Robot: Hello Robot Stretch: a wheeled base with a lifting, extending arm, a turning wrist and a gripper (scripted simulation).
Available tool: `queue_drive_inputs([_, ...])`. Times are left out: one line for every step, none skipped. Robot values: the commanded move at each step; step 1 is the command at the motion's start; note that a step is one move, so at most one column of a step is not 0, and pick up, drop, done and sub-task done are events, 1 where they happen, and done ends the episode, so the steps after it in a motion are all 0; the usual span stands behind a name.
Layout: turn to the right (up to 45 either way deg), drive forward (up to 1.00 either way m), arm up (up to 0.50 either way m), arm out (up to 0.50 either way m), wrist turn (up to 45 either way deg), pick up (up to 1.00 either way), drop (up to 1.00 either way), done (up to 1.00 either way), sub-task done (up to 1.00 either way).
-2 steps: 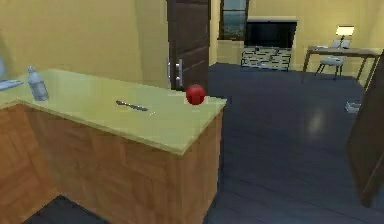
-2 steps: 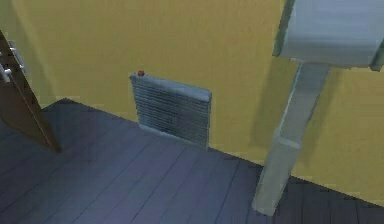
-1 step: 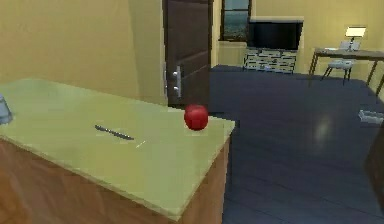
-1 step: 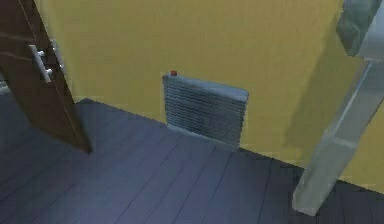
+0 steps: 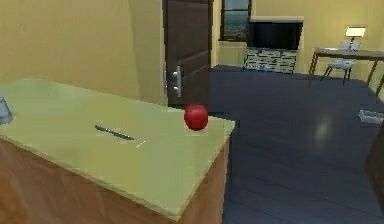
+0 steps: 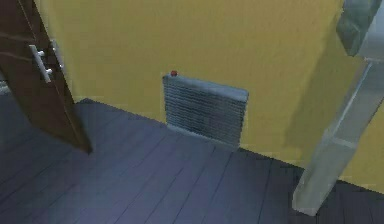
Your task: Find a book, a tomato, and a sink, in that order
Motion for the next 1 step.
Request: queue_drive_inputs([45.0, 0.00, 0.00, 0.00, 0.0, 0.00, 0.00, 0.00, 0.00])
